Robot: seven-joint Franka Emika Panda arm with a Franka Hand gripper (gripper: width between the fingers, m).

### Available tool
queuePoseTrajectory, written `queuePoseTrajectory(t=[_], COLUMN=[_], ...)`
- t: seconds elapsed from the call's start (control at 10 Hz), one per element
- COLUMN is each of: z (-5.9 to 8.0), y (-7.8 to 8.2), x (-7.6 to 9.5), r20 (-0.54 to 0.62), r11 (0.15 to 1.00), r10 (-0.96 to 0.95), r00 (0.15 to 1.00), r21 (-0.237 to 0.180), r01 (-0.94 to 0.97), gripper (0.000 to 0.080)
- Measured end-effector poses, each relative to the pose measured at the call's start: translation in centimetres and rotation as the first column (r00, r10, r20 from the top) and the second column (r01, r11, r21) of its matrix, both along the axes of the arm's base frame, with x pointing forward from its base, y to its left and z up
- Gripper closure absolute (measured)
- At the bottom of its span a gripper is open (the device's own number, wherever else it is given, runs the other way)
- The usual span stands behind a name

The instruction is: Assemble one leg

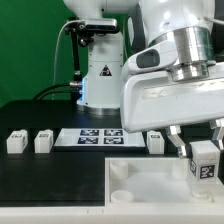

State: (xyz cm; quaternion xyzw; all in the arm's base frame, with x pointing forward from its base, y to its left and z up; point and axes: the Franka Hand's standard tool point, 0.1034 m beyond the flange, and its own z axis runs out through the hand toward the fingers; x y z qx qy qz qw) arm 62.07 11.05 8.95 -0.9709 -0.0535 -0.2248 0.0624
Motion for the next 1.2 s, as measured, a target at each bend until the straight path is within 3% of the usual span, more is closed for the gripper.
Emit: queuePoseTrajectory(t=[0.8, 0.9, 1.0, 1.1, 1.2], z=[-0.45, -0.46, -0.46, -0.46, -0.46], y=[0.05, 0.04, 0.04, 0.04, 0.04], x=[-0.1, -0.1, -0.1, -0.1, -0.1], r20=[0.028, 0.028, 0.028, 0.028, 0.028], r11=[1.0, 1.0, 1.0, 1.0, 1.0], r10=[-0.003, -0.003, -0.003, -0.003, -0.003], r00=[1.0, 1.0, 1.0, 1.0, 1.0], r21=[0.002, 0.002, 0.002, 0.001, 0.001], r01=[0.003, 0.003, 0.003, 0.003, 0.003], gripper=[0.0508, 0.0328, 0.0212, 0.0212, 0.0163])
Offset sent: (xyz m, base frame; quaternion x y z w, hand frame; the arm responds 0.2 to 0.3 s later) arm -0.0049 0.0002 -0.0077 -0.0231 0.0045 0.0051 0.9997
